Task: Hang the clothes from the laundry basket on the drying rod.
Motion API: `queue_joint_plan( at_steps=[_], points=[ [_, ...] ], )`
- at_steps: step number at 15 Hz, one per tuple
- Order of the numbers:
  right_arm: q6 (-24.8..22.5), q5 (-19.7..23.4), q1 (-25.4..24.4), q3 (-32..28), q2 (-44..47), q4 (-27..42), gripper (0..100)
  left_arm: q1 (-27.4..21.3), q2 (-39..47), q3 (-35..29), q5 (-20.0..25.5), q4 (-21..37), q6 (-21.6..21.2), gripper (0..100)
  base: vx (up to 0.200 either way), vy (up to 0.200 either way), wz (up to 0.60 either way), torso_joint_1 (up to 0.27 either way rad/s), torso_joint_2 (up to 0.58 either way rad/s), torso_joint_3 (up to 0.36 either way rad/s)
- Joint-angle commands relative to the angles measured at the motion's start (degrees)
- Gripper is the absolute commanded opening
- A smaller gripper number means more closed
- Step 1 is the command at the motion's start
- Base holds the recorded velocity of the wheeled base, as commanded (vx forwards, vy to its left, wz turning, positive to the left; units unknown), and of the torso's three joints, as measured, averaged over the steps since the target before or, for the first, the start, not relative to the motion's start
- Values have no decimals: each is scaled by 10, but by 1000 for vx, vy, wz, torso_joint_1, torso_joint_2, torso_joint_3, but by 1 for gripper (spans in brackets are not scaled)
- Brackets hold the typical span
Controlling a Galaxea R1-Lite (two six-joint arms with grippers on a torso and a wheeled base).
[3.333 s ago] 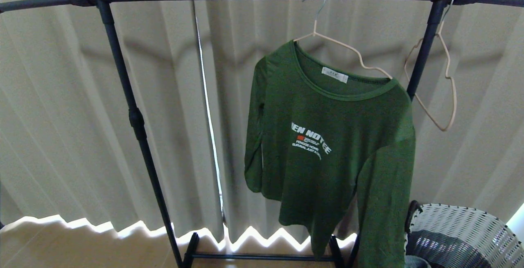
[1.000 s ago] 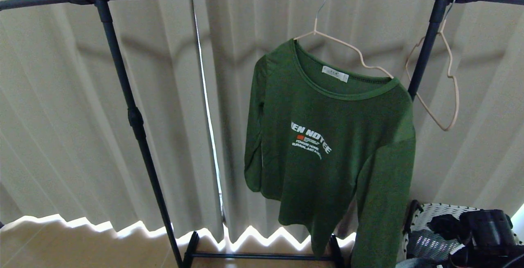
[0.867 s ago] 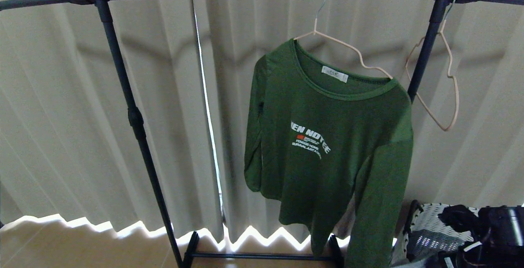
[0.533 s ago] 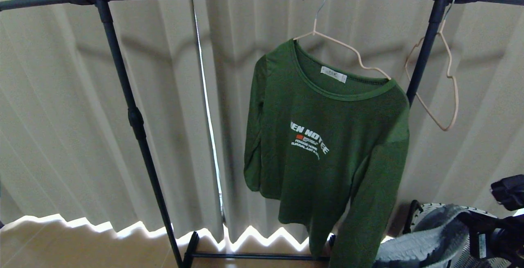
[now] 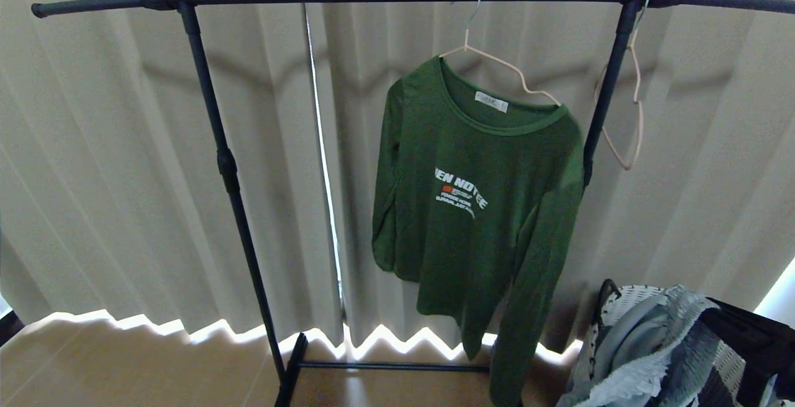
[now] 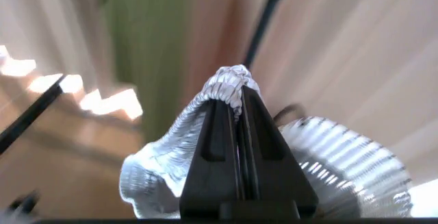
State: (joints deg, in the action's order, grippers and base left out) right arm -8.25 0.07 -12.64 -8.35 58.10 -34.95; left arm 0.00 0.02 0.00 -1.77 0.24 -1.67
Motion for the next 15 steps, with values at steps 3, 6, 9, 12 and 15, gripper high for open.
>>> queue_joint_plan(
  at_steps=[3, 6, 9, 12, 15],
  points=[
    [0, 1, -47, -16, -12, 16, 0, 0, 0, 0, 1, 0, 0, 100, -133, 0, 0, 3, 0, 3],
    [0, 2, -65, -28, 0, 16, 0, -1, 2, 0, 2, 1, -18, 100, 0, 0, 0, 0, 0, 0],
    [0, 2, -87, -54, 25, 16, 0, -1, 1, 0, 32, 1, -25, 100, 0, 0, 0, 0, 0, 0],
    [2, 20, -115, -127, 70, 16, 0, -4, 2, -21, 131, -14, -25, 100, 0, 0, 0, 0, 0, 0],
    [3, 40, -150, -205, 116, 15, 0, -4, 83, -101, 241, -17, -25, 100, 0, 0, 0, 0, 0, 0]
  ],
)
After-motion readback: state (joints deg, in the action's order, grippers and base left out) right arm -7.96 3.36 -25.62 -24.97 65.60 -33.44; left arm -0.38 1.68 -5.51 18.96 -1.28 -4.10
